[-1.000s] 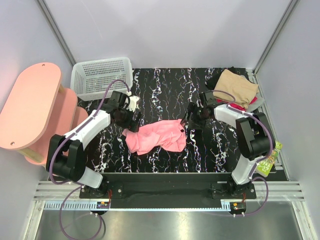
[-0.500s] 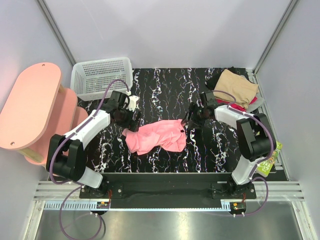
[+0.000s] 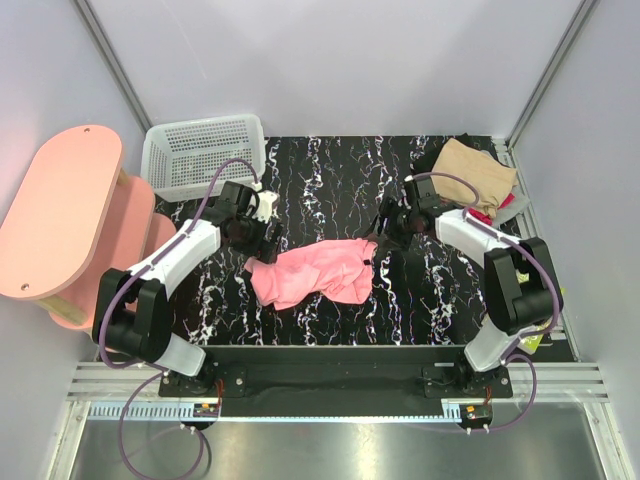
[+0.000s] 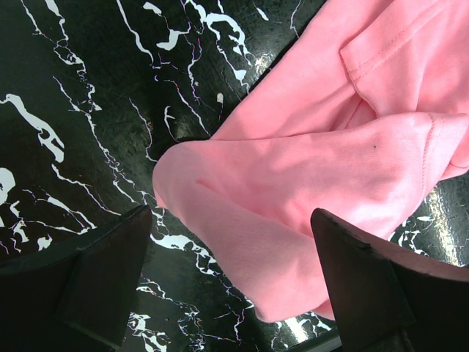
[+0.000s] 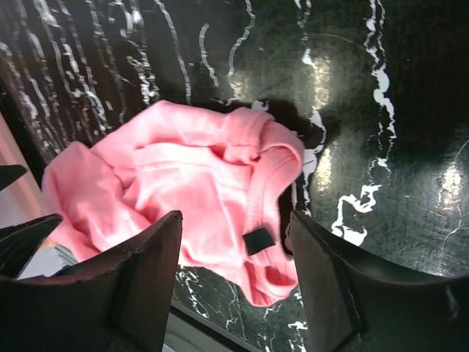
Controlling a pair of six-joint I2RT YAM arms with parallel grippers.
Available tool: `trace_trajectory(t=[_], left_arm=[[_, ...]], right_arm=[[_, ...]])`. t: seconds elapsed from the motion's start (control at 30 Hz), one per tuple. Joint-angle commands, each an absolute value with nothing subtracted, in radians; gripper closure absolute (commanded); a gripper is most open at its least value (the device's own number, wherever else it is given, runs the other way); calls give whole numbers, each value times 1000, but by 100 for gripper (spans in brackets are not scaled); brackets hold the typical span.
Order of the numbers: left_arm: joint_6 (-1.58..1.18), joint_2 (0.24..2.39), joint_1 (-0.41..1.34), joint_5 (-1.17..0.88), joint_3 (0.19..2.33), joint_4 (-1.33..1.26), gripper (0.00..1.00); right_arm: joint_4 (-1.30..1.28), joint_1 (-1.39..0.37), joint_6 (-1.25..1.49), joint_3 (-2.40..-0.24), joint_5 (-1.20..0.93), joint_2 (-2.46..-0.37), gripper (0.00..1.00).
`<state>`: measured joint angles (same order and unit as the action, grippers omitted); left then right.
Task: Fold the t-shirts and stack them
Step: Flatten out the tshirt
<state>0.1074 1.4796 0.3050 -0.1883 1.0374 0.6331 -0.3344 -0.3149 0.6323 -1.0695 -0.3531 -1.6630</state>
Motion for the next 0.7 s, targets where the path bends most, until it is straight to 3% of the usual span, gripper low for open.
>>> trace_trajectory(t=[0.0, 0.43, 0.53, 0.57, 0.63, 0.67], left_arm=[[107, 1460, 298, -175, 1062, 604, 5], [110, 1494, 298, -186, 1042, 600, 5], [109, 1508, 295, -186, 1040, 601, 5], [107, 1506, 295, -186, 1039, 601, 5], [109, 1503, 295, -187, 1039, 603, 5], [112, 1502, 295, -186, 1039, 604, 5]], right_arm=[[-328, -321, 612, -1100, -341, -1703, 32], [-310, -321, 604, -1150, -341, -1825, 37], [-296, -321, 609, -1164, -348, -1867, 47], [-290, -321, 607, -1167, -353, -1873, 57], [-290, -321, 607, -1172, -357, -1878, 66], [-288, -321, 607, -1173, -359, -1875, 77]])
